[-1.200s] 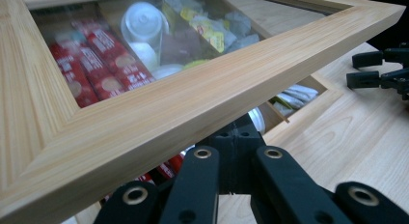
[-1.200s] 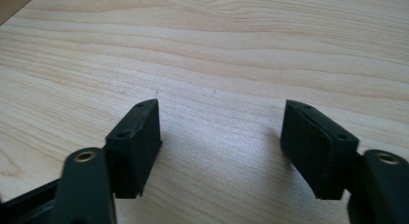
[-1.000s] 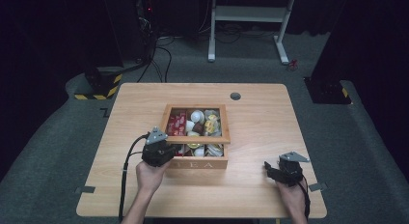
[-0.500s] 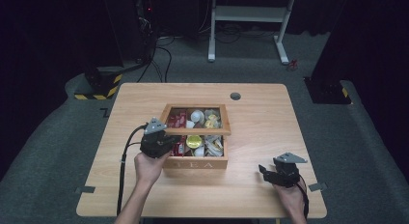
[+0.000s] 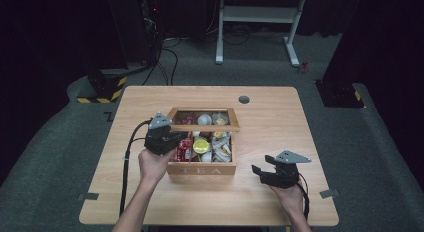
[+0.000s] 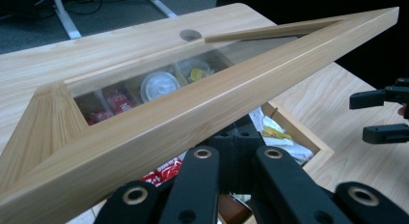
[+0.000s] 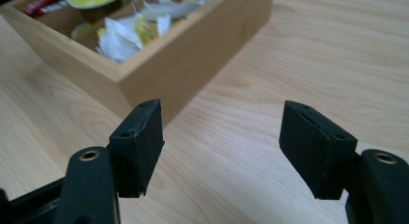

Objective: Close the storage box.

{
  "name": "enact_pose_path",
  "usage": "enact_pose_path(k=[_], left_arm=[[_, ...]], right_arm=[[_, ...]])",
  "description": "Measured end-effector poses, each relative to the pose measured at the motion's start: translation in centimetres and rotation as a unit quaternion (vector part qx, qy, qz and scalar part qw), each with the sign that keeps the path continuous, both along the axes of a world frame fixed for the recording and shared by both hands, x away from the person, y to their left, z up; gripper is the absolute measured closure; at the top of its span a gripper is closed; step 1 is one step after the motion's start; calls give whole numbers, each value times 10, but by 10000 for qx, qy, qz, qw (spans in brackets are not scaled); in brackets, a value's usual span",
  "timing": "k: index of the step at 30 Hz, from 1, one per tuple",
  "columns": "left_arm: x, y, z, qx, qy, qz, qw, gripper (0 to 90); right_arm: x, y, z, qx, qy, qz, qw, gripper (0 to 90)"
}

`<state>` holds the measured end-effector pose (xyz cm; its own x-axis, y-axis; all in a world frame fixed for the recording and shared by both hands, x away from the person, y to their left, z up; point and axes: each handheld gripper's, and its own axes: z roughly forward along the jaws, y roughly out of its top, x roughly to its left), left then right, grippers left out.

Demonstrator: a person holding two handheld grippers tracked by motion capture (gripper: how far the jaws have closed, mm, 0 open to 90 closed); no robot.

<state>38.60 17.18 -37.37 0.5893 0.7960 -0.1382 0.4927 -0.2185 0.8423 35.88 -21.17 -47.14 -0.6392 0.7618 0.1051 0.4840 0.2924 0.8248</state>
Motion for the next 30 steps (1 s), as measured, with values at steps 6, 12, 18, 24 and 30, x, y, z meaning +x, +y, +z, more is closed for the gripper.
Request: enact_pose_path(k=[6, 12, 18, 24, 30], left_arm=[[5, 0, 6, -7, -47, -4, 10000, 900], [9, 1, 10, -31, -55, -3, 10000, 900], [14, -1, 10, -44, -43, 15, 10000, 900], [16, -1, 13, 9, -76, 20, 10000, 900], [19, -1, 16, 32, -84, 21, 10000, 900]], right_arm=[[2, 23, 10, 124, -145, 304, 9994, 365], [5, 45, 18, 125, -298, 538, 9980, 402], [12, 70, 22, 63, -314, 757, 9966, 404], [20, 98, 24, 56, -314, 863, 9958, 416], [28, 121, 21, -43, -254, 948, 9952, 390]])
